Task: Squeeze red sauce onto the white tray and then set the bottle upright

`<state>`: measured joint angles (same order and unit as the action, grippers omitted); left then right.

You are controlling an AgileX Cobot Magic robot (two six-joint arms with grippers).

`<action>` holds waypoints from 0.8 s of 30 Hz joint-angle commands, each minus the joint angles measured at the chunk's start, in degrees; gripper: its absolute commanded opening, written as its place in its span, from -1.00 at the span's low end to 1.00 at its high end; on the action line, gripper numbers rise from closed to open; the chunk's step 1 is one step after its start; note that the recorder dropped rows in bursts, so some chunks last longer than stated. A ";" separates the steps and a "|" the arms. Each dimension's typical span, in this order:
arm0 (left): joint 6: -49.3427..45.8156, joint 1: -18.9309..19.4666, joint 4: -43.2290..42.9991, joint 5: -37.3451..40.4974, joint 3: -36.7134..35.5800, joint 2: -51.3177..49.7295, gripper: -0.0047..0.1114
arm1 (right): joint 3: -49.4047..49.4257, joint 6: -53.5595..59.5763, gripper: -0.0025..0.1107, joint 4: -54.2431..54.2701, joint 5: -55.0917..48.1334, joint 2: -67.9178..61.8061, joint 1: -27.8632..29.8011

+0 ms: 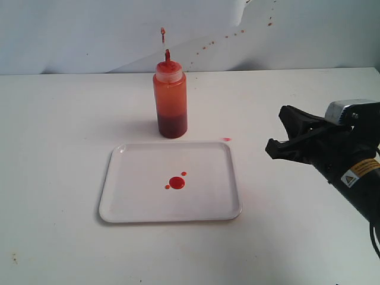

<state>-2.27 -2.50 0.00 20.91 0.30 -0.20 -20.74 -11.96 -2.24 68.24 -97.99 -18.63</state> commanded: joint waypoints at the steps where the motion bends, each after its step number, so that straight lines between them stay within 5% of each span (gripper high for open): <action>1: 0.03 -0.29 0.00 -0.37 -0.30 0.20 -0.92 | 0.25 -0.12 -0.96 0.09 0.83 0.46 -0.21; 24: 0.03 -0.29 0.00 -0.37 -0.30 0.20 -0.92 | 0.25 -0.12 -0.96 0.10 0.68 14.69 -0.21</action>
<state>-2.27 -2.50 0.00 20.91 0.30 -0.20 -20.61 -11.96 -2.24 68.24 -84.88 -18.63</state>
